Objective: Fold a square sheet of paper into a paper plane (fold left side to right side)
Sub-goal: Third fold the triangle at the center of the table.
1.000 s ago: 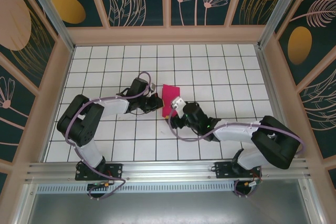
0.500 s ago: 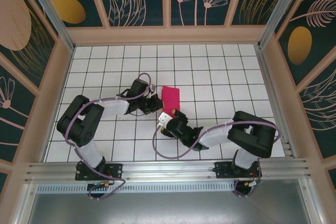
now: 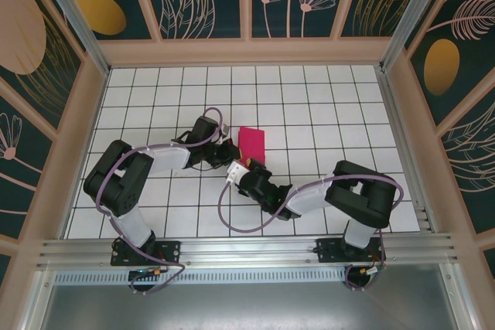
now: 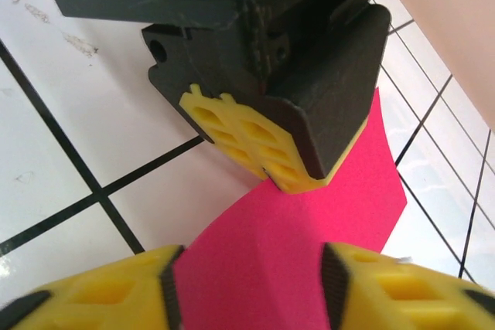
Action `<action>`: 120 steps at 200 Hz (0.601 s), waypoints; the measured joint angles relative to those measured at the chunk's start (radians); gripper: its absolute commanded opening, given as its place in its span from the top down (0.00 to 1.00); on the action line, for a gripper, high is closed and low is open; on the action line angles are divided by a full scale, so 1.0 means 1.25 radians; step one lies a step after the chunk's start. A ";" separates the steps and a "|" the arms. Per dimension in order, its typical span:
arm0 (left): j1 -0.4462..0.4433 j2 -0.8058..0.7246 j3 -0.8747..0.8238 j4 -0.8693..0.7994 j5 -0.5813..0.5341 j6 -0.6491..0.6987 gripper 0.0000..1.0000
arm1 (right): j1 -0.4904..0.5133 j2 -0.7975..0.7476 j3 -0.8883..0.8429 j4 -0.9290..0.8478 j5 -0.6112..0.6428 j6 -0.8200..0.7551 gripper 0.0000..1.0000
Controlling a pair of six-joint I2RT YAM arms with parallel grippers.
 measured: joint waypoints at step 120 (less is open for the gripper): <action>-0.002 0.000 0.001 -0.005 -0.001 0.003 0.94 | 0.000 0.000 0.000 -0.013 -0.008 0.024 1.00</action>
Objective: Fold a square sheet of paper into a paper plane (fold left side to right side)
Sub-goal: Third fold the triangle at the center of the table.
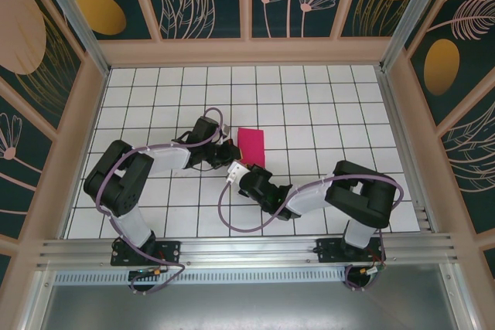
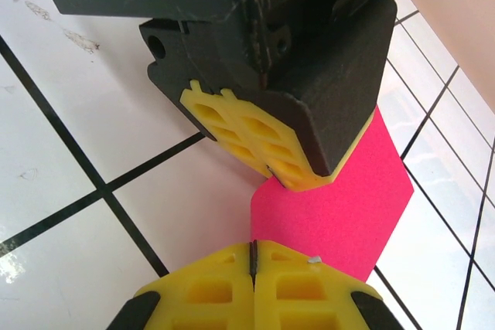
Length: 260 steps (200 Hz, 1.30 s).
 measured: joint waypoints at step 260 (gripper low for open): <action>0.033 0.276 0.417 -0.179 0.022 0.150 0.69 | -0.046 -0.040 -0.005 -0.072 -0.118 0.076 1.00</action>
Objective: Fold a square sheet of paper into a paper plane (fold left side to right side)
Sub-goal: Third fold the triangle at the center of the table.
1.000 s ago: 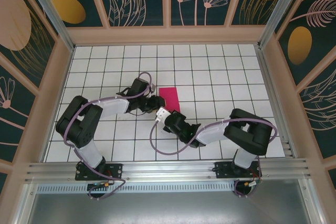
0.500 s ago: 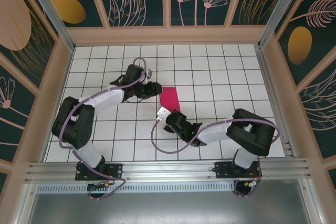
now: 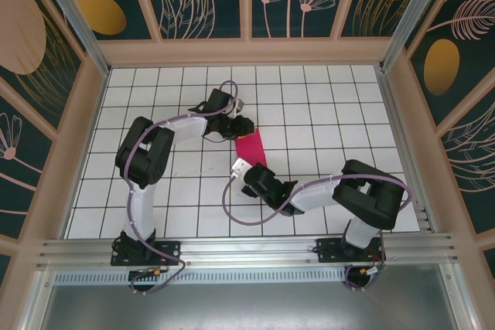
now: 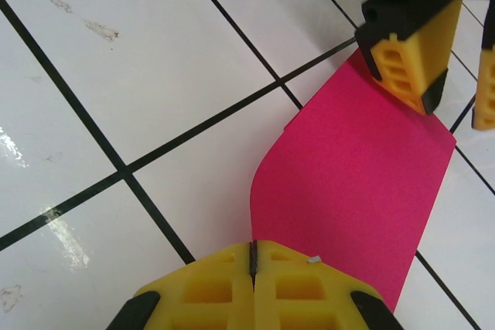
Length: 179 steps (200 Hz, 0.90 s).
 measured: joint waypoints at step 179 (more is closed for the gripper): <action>-0.020 0.064 0.033 -0.029 -0.036 0.042 0.83 | -0.284 -0.002 0.080 -0.164 -0.482 0.177 1.00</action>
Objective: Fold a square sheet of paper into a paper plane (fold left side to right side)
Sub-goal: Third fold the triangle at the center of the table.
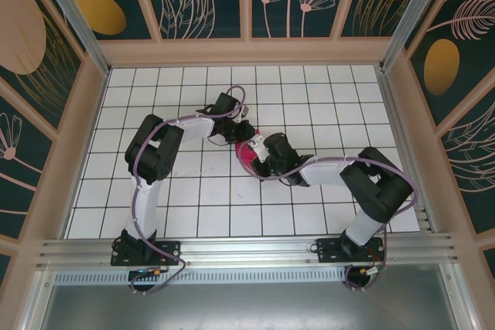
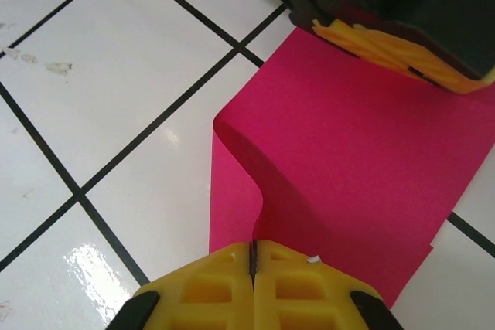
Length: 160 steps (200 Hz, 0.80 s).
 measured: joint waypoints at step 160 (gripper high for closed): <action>-0.001 0.000 -0.002 0.002 -0.003 0.000 0.84 | -0.102 0.056 0.057 -0.045 -0.126 0.083 1.00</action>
